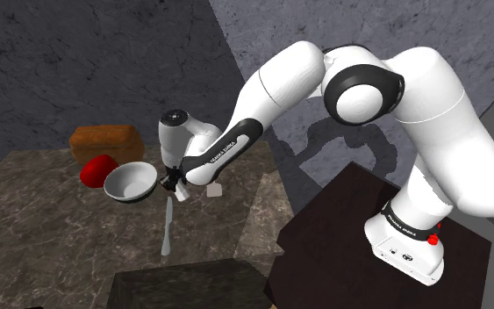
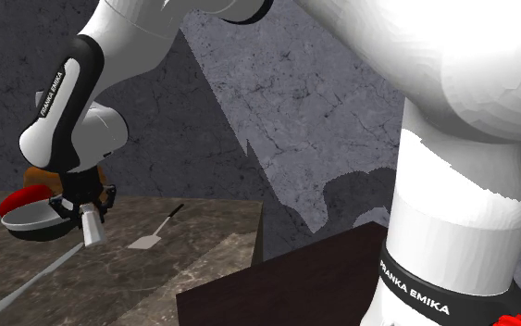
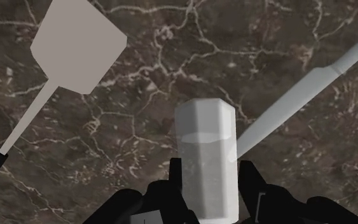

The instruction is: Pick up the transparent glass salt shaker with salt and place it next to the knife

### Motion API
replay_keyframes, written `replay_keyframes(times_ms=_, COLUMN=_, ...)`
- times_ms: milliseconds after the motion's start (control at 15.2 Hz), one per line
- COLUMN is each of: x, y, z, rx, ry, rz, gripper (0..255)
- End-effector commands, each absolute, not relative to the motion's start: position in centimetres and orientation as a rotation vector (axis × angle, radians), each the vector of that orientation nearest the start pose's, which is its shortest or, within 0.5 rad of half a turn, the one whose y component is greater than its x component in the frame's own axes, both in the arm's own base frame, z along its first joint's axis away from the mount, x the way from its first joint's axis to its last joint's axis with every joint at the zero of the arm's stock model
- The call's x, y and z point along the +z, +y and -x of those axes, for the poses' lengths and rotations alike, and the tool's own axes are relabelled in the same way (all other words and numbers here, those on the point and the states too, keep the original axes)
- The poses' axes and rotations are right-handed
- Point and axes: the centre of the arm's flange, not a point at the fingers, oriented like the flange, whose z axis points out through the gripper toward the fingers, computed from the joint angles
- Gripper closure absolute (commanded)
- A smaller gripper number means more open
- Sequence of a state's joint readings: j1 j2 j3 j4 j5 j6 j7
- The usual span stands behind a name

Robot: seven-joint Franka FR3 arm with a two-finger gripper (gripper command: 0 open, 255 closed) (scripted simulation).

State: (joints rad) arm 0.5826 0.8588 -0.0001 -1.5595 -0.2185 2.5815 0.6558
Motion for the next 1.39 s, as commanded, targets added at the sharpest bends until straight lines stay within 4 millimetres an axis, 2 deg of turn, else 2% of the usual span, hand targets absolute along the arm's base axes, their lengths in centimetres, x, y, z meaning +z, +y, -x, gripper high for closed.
replay_keyframes(times_ms=0, x=15.2, y=39.5, z=-59.3, rx=-0.328, ry=-0.161, rz=3.132, gripper=255)
replay_keyframes(times_ms=198, x=15.2, y=39.5, z=-59.3, rx=-0.328, ry=-0.161, rz=3.132, gripper=255)
replay_keyframes(times_ms=264, x=15.2, y=39.5, z=-59.3, rx=-0.328, ry=-0.161, rz=3.132, gripper=0)
replay_keyframes(times_ms=594, x=15.2, y=39.5, z=-59.3, rx=-0.328, ry=-0.161, rz=3.132, gripper=0)
replay_keyframes(times_ms=858, x=20.1, y=39.5, z=-58.3, rx=-0.328, ry=-0.161, rz=3.132, gripper=0)
replay_keyframes(times_ms=1320, x=20.1, y=39.5, z=-58.3, rx=-0.328, ry=-0.161, rz=3.132, gripper=0)
